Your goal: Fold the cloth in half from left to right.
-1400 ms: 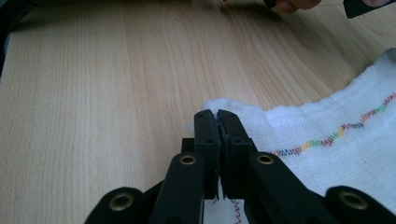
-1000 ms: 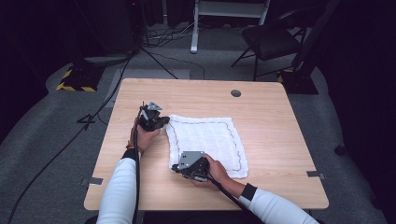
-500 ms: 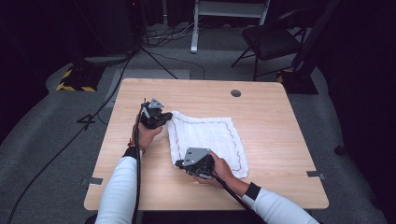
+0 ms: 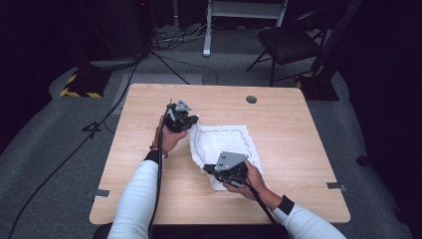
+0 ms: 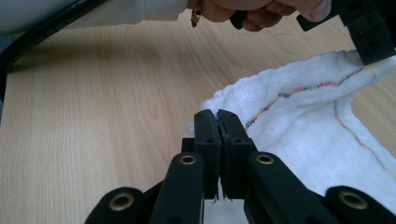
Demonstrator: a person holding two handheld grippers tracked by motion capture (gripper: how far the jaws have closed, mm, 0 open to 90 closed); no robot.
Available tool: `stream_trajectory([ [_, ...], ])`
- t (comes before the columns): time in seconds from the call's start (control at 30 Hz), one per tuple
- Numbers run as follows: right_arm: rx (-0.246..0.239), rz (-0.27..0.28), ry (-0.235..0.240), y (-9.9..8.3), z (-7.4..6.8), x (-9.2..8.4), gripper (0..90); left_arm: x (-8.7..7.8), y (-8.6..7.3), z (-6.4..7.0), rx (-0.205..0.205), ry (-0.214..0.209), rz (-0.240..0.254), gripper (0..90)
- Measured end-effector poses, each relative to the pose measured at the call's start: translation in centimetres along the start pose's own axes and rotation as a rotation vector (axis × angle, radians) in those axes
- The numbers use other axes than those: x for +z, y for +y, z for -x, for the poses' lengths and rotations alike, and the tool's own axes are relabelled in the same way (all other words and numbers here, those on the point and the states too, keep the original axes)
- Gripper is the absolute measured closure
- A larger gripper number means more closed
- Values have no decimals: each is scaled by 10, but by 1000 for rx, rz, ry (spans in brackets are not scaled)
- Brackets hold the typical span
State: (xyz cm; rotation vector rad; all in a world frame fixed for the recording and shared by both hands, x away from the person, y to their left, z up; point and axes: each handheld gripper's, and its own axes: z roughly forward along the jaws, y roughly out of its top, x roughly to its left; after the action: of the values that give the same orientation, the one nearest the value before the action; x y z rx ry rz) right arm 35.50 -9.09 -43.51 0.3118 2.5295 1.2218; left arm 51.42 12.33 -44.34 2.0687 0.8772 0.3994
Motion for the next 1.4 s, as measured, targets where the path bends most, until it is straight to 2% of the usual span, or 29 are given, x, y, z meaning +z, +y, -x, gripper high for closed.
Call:
stream_trajectory([
  [0.03,11,2,-14,-3,3,-7,876,3,4,4,17,0,0,867],
  [0.27,44,-6,-59,-19,13,-28,876,25,24,25,73,-28,-8,867],
  [0.5,69,-3,-112,-32,19,-52,876,44,36,43,107,-47,-26,866],
  [0.87,119,-37,-158,-58,28,-80,875,70,51,59,128,-66,-33,866],
  [1.2,161,-85,-186,-83,27,-96,875,96,66,82,159,-116,-36,865],
  [1.4,189,-106,-194,-95,25,-105,872,110,68,92,144,-116,-29,845],
])
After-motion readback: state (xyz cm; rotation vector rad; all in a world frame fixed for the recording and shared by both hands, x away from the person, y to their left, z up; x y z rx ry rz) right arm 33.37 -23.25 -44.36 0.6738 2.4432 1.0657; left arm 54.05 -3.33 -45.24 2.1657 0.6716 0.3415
